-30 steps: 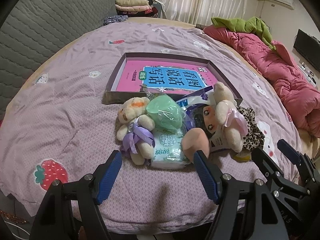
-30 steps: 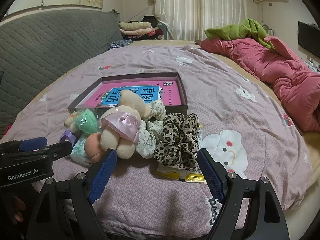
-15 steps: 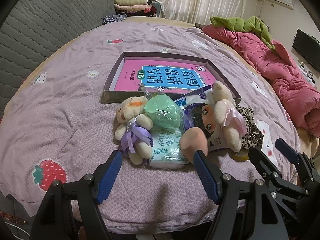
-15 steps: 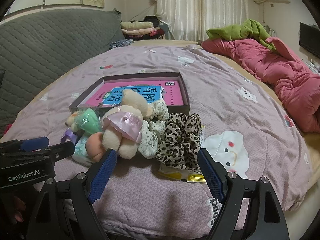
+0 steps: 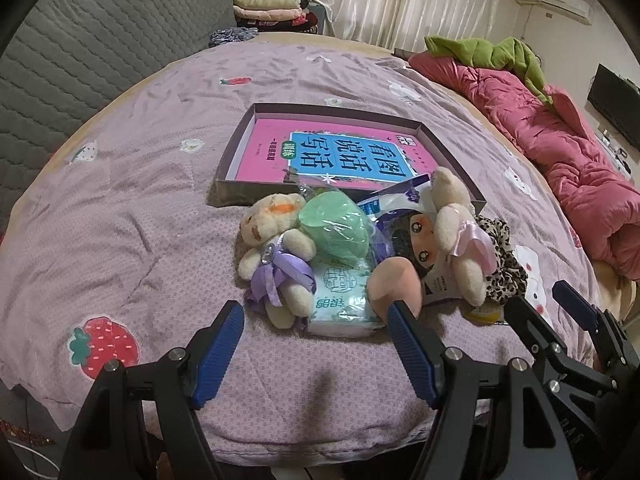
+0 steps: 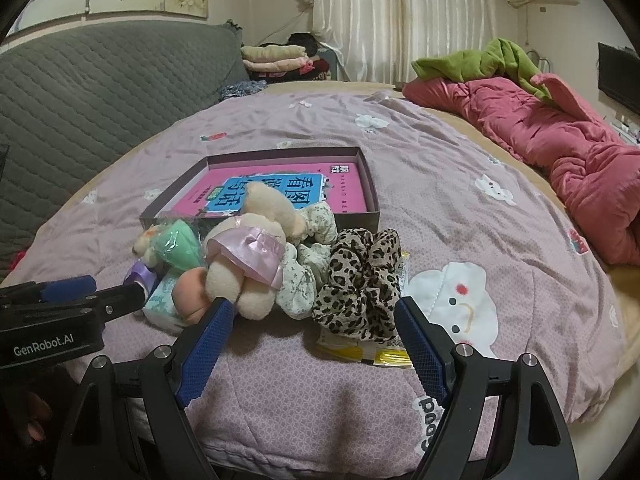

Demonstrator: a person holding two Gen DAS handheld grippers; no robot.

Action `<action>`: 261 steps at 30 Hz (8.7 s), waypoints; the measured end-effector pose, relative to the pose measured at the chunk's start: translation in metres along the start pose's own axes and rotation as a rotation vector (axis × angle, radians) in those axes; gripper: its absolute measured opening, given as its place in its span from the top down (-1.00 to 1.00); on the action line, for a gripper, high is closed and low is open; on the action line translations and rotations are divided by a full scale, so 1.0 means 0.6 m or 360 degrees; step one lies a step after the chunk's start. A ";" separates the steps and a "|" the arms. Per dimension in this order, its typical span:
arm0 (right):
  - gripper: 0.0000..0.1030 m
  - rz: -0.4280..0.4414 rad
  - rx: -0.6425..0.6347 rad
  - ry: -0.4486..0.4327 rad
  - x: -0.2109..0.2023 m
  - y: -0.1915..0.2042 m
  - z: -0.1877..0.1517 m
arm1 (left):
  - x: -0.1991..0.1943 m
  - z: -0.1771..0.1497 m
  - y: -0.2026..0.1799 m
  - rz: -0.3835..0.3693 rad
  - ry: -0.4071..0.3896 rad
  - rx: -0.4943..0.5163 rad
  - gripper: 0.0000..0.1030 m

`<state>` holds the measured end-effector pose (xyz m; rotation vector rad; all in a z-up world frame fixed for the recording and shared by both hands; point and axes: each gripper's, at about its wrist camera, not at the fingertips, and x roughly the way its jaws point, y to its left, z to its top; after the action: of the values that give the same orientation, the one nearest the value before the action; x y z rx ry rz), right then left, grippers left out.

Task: Organize soft objects
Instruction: 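Grasp the purple-dressed teddy bear with left tool while right grasps the pink-dressed bear, then lift and carry both held teddy bears over the box with the pink book, then lower the bears onto the pink book and open both tools, then withdraw both open tools from the box back toward the remaining pile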

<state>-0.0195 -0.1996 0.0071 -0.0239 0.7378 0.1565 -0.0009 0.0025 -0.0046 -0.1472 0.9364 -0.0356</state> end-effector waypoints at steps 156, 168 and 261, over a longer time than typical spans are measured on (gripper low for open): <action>0.68 -0.0043 -0.0374 0.0004 0.264 -0.027 0.149 | 0.217 0.236 0.075 0.0038 0.0101 -0.0057 0.30; 0.49 0.0039 -0.0278 0.0026 0.262 -0.041 0.148 | 0.240 0.237 0.075 0.0094 0.0161 -0.0037 0.23; -0.35 0.0096 0.0045 -0.0277 0.136 -0.092 0.143 | 0.083 0.154 0.060 -0.0035 -0.0080 -0.0049 -0.10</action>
<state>0.1058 -0.2364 0.0142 0.0387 0.5670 0.2034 0.1018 0.0440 0.0045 -0.1858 0.8854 -0.0375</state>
